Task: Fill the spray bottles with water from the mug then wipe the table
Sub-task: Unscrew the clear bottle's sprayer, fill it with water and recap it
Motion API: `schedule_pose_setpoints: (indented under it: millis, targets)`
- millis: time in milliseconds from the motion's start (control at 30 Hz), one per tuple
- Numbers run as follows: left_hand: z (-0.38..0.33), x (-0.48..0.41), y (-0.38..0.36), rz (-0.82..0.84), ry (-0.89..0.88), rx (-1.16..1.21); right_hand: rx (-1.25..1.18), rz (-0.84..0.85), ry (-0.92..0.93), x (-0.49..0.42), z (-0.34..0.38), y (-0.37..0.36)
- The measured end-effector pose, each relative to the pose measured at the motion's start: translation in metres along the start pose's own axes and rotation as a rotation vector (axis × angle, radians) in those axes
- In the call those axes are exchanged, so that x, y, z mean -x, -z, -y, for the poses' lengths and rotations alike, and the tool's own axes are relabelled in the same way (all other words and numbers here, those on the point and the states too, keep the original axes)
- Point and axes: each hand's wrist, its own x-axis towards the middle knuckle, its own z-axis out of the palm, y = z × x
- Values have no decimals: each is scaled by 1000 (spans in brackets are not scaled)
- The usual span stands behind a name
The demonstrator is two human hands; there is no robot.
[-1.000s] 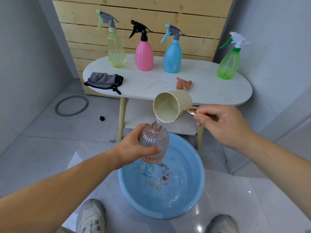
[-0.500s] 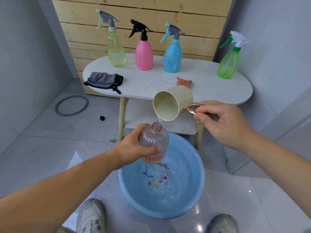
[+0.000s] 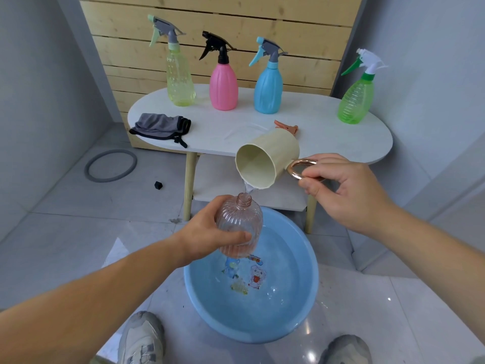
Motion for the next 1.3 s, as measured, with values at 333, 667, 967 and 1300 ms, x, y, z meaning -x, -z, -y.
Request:
schedule_pose_setpoints:
  millis: [333, 667, 967, 1300]
  targets:
    - [0, -1, -1, -15, 11, -35, 47, -3, 41, 1, -4, -1]
    - [-2, -2, -2, -27, 10, -53, 175, -10, 199, 1, -4, -1]
    - [-2, -2, -2, -26, 4, -75, 296, 12, 406, 1, -8, -4]
    - [25, 2, -1, -45, 54, -80, -247, 128, -562, 17, -31, -54]
